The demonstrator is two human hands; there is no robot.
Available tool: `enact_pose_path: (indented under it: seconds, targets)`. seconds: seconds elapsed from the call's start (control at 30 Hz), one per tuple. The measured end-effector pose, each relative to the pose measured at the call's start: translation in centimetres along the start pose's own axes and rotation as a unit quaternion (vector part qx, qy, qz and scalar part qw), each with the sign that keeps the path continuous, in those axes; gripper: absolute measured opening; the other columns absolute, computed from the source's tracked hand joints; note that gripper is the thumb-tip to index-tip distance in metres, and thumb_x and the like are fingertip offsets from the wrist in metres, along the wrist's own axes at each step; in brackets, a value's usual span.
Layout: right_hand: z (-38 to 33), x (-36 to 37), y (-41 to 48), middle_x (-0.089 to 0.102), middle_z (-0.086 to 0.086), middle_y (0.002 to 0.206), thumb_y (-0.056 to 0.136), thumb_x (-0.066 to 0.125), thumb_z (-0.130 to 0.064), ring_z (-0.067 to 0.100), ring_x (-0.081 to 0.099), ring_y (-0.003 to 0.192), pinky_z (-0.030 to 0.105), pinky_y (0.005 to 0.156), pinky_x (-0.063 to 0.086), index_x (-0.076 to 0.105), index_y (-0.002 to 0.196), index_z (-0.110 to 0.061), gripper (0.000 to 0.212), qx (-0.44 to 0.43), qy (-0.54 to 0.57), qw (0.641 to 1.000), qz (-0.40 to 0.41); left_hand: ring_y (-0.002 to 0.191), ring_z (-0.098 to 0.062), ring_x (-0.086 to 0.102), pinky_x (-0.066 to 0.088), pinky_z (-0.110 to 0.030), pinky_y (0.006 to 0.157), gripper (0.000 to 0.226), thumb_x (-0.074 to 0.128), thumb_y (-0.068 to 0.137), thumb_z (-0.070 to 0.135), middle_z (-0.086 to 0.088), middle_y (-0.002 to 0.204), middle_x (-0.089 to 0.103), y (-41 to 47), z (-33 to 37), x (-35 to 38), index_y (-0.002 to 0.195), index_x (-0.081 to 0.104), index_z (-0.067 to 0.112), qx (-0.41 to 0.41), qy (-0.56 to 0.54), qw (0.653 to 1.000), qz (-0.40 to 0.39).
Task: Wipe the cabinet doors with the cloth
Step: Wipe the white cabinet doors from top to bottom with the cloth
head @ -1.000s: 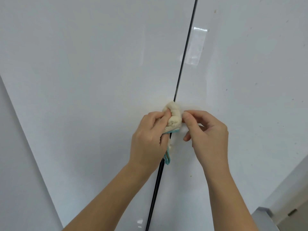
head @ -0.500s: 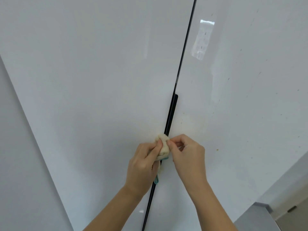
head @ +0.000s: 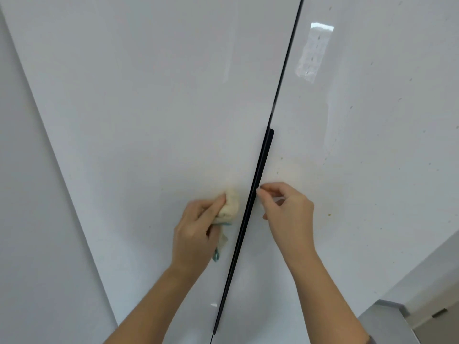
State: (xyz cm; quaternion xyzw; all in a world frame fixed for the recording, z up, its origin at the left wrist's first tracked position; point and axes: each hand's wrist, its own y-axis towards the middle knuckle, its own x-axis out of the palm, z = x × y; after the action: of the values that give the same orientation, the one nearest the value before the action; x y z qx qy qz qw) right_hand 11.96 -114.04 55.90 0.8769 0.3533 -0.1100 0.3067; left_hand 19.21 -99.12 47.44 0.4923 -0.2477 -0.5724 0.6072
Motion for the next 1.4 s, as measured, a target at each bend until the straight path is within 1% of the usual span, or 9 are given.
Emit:
enact_pose_path:
  seconds: [0.3,0.47,0.6,0.73,0.8,0.9,1.07,1.3,1.4]
  targets:
    - [-1.6,0.0,1.5,0.065,-0.01,0.067,0.088,0.071,-0.022,0.015,0.063,0.061,0.036,0.065,0.054,0.071,0.081,-0.018,0.008,-0.029,-0.045,0.999,-0.003,0.089,-0.02,0.057,0.045,-0.019,0.065,0.03,0.063,0.086,-0.001,-0.007,0.097,0.067,3.0,-1.8,-0.3,0.113,0.074,0.01,0.103,0.141,0.985,0.013]
    - [-1.7,0.1,1.4,0.063,-0.009,0.066,0.089,0.068,-0.021,0.018,0.063,0.058,0.035,0.061,0.053,0.068,0.08,-0.018,0.01,-0.034,-0.059,0.998,-0.007,0.092,-0.021,0.057,0.048,-0.026,0.074,0.037,0.064,0.078,0.0,-0.006,0.101,0.061,3.4,-7.5,-6.3,0.112,0.073,0.011,-0.071,0.168,0.978,0.103]
    - [-1.6,0.2,1.4,0.064,-0.008,0.067,0.09,0.068,-0.02,0.019,0.063,0.058,0.036,0.06,0.053,0.068,0.08,-0.018,0.01,-0.028,-0.051,0.998,-0.006,0.082,0.005,0.051,0.038,-0.005,0.079,0.043,0.057,0.082,-0.004,0.018,0.093,0.046,5.5,-10.6,-10.8,0.121,0.068,0.013,-0.229,0.133,0.946,0.187]
    - [-1.6,0.2,1.2,0.064,-0.008,0.067,0.091,0.067,-0.019,0.018,0.064,0.059,0.034,0.061,0.052,0.067,0.079,-0.018,0.012,-0.031,-0.048,0.998,-0.008,0.079,0.017,0.047,0.035,0.0,0.076,0.033,0.053,0.081,0.003,0.017,0.088,0.042,6.5,-13.6,-14.3,0.11,0.069,0.003,-0.308,0.142,0.904,0.26]
    - [-1.8,0.3,1.2,0.064,-0.008,0.067,0.091,0.067,-0.019,0.018,0.064,0.06,0.034,0.061,0.052,0.066,0.078,-0.019,0.013,-0.031,-0.047,0.998,-0.006,0.075,0.013,0.046,0.035,-0.003,0.074,0.031,0.054,0.081,0.002,0.009,0.092,0.045,6.4,-14.1,-14.9,0.108,0.068,0.003,-0.316,0.169,0.899,0.253]
    - [-2.0,0.4,1.1,0.064,-0.007,0.067,0.091,0.067,-0.019,0.02,0.064,0.059,0.036,0.06,0.053,0.065,0.077,-0.018,0.014,-0.029,-0.048,0.998,-0.002,0.075,0.006,0.047,0.04,-0.021,0.078,0.035,0.054,0.082,0.004,-0.009,0.102,0.056,6.3,-14.2,-15.1,0.115,0.067,0.008,-0.294,0.218,0.898,0.243]
    - [-2.1,0.5,1.0,0.062,-0.006,0.065,0.091,0.067,-0.019,0.021,0.063,0.058,0.038,0.061,0.053,0.064,0.077,-0.016,0.014,-0.037,-0.066,0.997,0.007,0.099,-0.031,0.056,0.044,-0.037,0.083,0.04,0.05,0.079,0.003,-0.017,0.111,0.061,7.4,-15.2,-14.9,0.116,0.065,0.007,-0.282,0.265,0.892,0.232]
    - [-2.2,0.6,1.0,0.062,-0.004,0.066,0.092,0.065,-0.019,0.02,0.062,0.06,0.037,0.061,0.053,0.062,0.077,-0.014,0.016,-0.036,-0.086,0.996,0.009,0.096,-0.033,0.057,0.044,-0.034,0.085,0.039,0.051,0.077,0.0,-0.018,0.111,0.061,7.1,-13.2,-12.9,0.113,0.066,0.003,-0.313,0.213,0.893,0.244]
    - [-2.2,0.7,1.0,0.062,-0.004,0.067,0.092,0.065,-0.019,0.02,0.062,0.06,0.036,0.061,0.053,0.062,0.077,-0.014,0.016,-0.036,-0.09,0.995,0.011,0.096,-0.028,0.056,0.037,-0.022,0.081,0.036,0.057,0.078,-0.004,-0.014,0.111,0.06,5.9,-9.8,-10.2,0.112,0.065,0.003,-0.304,0.177,0.911,0.216]
